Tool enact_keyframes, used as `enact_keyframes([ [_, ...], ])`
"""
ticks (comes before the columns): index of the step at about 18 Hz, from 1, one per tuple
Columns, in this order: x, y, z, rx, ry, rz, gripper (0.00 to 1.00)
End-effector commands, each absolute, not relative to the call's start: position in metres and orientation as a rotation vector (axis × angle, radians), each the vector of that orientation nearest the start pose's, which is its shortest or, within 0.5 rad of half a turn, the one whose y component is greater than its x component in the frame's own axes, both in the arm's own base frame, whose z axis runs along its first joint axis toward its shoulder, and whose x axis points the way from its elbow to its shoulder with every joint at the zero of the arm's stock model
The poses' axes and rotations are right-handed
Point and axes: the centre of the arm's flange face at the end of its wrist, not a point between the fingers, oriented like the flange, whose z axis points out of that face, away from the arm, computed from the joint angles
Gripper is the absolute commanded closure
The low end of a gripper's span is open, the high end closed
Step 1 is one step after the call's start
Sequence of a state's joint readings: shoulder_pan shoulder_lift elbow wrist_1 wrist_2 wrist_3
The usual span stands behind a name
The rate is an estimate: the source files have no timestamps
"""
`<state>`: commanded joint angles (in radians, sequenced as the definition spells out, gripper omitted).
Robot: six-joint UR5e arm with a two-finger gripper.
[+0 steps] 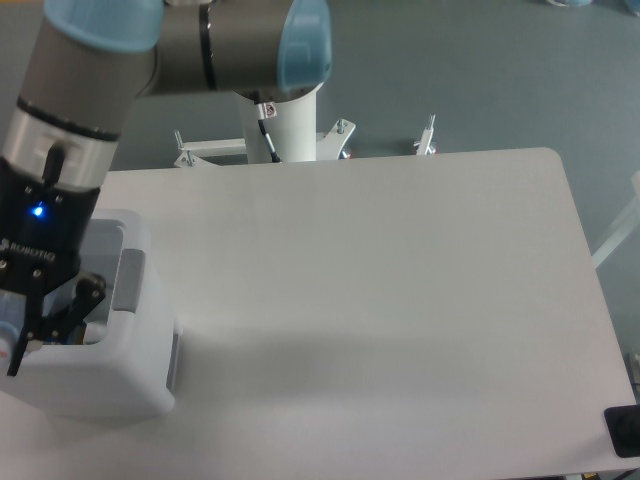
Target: Place the trash in the trash can
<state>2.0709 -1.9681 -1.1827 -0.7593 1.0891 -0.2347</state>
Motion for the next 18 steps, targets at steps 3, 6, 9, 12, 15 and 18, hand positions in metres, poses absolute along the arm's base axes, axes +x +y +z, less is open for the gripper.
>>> enact_keyframes([
  [3, -0.174, 0.691, 0.562, -2.190, -0.585, -0.413, 0.00],
  [6, -0.176, 0.689, 0.568, -2.186, -0.537, -0.380, 0.00],
  [9, -0.202, 0.675, 0.576, -2.174, -0.518, -0.322, 0.00],
  [12, -0.229, 0.666, 0.575, -2.203, -0.452, -0.152, 0.00],
  [15, -0.263, 0.644, 0.580, -2.265, -0.454, 0.221, 0.00],
  [18, -0.305, 0.614, 0.576, -2.364, -0.434, 0.453, 0.00],
])
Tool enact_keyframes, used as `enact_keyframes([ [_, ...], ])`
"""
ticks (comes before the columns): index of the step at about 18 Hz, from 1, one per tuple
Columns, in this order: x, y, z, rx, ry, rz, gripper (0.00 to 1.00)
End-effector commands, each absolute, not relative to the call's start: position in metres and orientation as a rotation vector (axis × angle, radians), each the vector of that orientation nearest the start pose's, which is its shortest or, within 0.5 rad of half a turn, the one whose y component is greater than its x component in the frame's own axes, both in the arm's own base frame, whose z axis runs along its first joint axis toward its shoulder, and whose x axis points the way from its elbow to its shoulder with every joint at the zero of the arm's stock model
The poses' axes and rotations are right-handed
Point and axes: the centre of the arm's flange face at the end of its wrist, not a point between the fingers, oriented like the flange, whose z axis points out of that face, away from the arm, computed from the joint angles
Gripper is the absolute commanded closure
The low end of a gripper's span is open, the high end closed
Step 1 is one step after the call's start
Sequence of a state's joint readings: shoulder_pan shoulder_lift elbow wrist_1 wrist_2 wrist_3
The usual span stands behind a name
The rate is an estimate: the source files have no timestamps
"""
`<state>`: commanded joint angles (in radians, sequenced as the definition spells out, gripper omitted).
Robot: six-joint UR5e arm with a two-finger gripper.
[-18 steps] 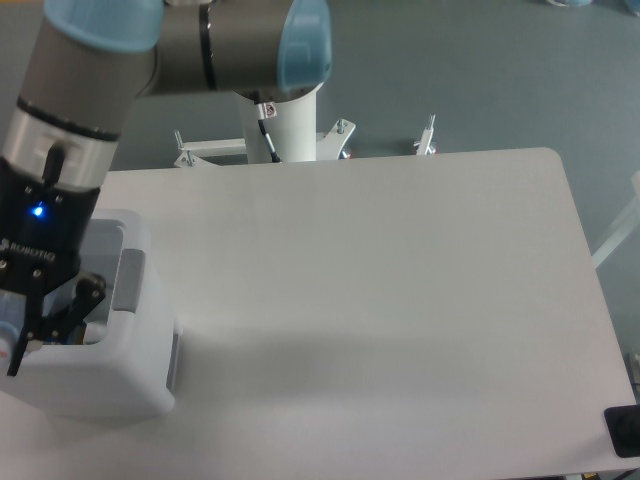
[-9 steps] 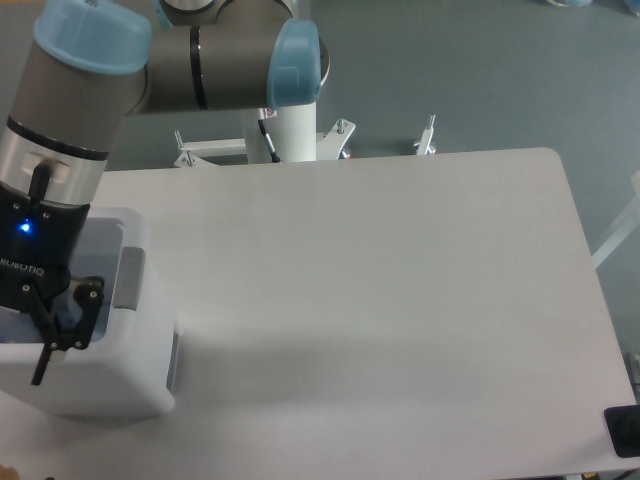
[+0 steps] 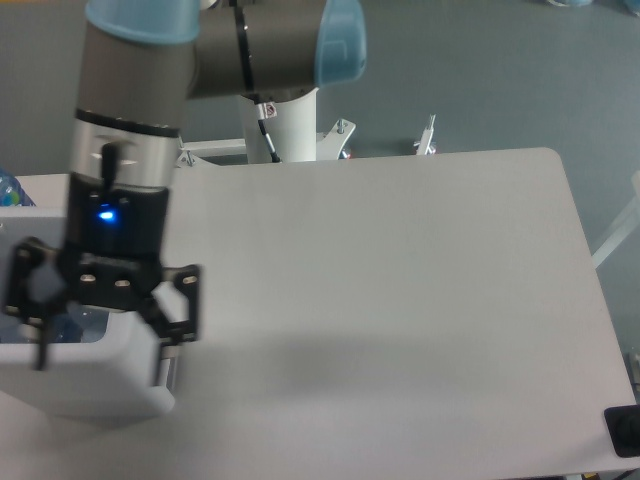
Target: Place the trash in the trash can
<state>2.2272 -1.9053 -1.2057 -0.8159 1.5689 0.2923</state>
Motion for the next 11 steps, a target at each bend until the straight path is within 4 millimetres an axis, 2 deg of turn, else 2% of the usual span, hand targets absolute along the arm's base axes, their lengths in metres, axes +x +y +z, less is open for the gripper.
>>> enact_keyframes([
  [2, -0.319, 0.597, 0.571, -2.487, -0.321, 0.589, 0.00],
  [3, -0.332, 0.580, 0.567, -2.563, -0.289, 0.655, 0.00],
  [4, -0.335, 0.563, 0.566, -2.634, -0.233, 0.701, 0.00],
  [7, -0.326, 0.531, 0.554, -2.823, -0.039, 0.806, 0.00],
  [11, -0.333, 0.513, 0.551, -2.873, -0.046, 0.805, 0.00],
])
